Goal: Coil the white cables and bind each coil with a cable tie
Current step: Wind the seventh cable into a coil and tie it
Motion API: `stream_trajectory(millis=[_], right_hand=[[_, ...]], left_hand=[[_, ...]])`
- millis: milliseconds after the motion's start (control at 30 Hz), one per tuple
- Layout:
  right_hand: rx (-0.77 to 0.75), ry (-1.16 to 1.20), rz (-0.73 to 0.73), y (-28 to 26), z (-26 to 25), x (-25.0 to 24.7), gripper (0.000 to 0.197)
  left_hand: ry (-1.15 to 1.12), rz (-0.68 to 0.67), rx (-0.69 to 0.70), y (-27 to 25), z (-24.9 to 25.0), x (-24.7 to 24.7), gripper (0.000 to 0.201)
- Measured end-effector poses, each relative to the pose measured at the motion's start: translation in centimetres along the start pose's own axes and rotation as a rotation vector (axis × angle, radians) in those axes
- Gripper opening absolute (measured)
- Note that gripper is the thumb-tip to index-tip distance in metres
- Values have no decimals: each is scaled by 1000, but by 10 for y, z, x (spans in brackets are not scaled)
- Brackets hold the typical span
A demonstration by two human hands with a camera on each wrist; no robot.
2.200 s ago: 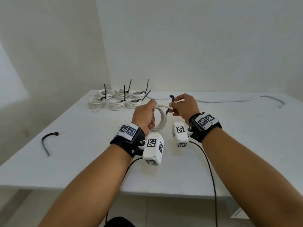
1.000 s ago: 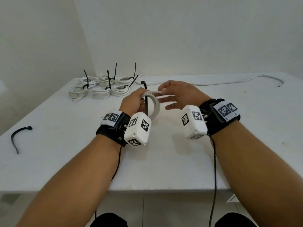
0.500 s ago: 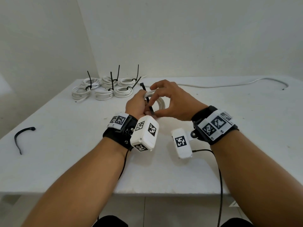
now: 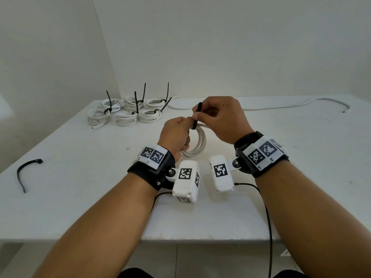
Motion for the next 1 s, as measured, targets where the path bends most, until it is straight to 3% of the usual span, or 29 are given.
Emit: stream_trajectory(millis=[433,667,833,1000], right_hand=[[263,210,-41,0,18,-8,9],[420,625,-133,-4,13,1,17],[464,639,24,-1,17,-2,16],[457,503,-144,-5,12,6,5]], left_hand=[[104,-75,139,-2,3,4,12],[33,83,106,1,4,-5,16],[1,148,97,1,4,-7,17],[17,195,110,4,4,-16,17]])
Point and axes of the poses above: each hand's wrist, its own y-axis towards the middle knuckle, its own x-axis out of the palm, z = x × y, the point moved 4 cm from there along y, towards the middle knuckle, and after that the axes turned 6 degrees about x, right-handed, at the moved point
